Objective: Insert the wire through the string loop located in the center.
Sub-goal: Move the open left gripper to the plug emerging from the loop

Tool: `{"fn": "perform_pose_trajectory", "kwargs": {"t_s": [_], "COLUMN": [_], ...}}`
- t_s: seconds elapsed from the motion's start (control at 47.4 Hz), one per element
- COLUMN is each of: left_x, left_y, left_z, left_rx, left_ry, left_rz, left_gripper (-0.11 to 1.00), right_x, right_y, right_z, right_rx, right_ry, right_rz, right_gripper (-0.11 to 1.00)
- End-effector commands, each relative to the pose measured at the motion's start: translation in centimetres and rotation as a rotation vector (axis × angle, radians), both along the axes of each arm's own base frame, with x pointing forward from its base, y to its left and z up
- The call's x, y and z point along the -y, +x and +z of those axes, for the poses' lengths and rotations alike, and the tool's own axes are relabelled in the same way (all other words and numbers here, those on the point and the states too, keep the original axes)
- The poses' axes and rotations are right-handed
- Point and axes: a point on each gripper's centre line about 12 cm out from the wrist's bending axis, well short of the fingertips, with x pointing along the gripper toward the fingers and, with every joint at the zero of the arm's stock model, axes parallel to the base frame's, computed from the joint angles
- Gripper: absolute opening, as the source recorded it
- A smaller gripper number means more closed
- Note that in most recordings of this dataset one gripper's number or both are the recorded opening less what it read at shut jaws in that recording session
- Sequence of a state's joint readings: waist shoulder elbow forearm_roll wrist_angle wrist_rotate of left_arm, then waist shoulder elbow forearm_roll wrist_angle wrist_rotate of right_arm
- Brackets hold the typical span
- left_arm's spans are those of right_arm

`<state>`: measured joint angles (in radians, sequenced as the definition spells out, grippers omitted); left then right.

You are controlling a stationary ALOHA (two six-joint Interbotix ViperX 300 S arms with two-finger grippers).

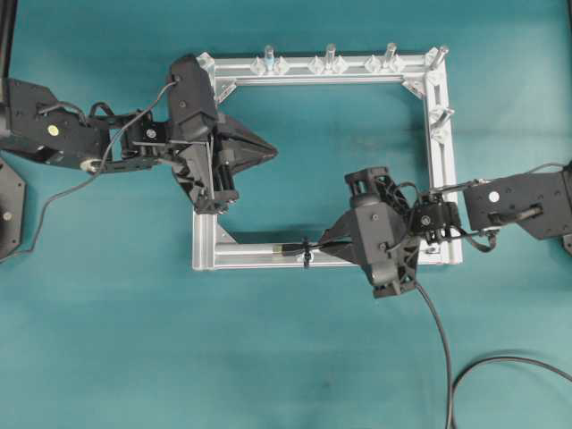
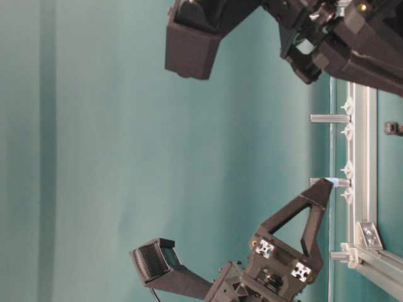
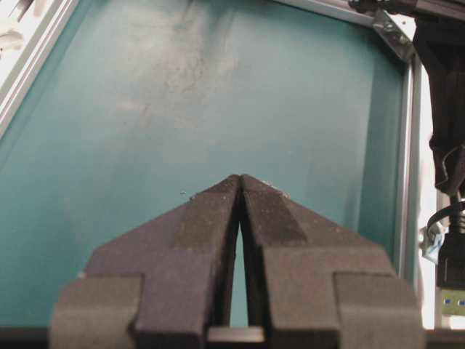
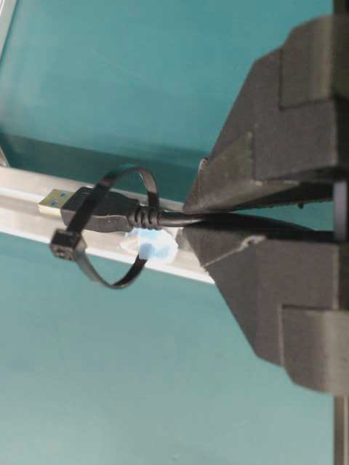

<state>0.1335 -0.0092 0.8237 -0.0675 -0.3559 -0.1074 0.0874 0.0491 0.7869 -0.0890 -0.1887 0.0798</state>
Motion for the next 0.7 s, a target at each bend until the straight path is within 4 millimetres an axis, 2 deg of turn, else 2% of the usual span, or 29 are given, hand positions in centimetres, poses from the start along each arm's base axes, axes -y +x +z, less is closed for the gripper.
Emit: {"fn": "perform_pose_trajectory", "kwargs": {"t_s": [0.0, 0.338, 0.676], "left_x": [0.07, 0.09, 0.08], "left_y": [0.39, 0.27, 0.31], "left_z": [1.49, 1.35, 1.40], "left_rx": [0.046, 0.041, 0.043], "left_ry": [0.007, 0.006, 0.006], "left_rz": [-0.004, -0.004, -0.003], "left_gripper": [0.00, 0.00, 0.00], "right_x": [0.09, 0.08, 0.07], "right_y": [0.86, 1.76, 1.76], "right_z": [1.13, 1.07, 0.96], "right_rx": [0.041, 0.046, 0.043], "right_ry": [0.002, 0.002, 0.001], "right_rz": [-0.002, -0.004, -0.003], "right_gripper": [0.07, 0.07, 0.07]}}
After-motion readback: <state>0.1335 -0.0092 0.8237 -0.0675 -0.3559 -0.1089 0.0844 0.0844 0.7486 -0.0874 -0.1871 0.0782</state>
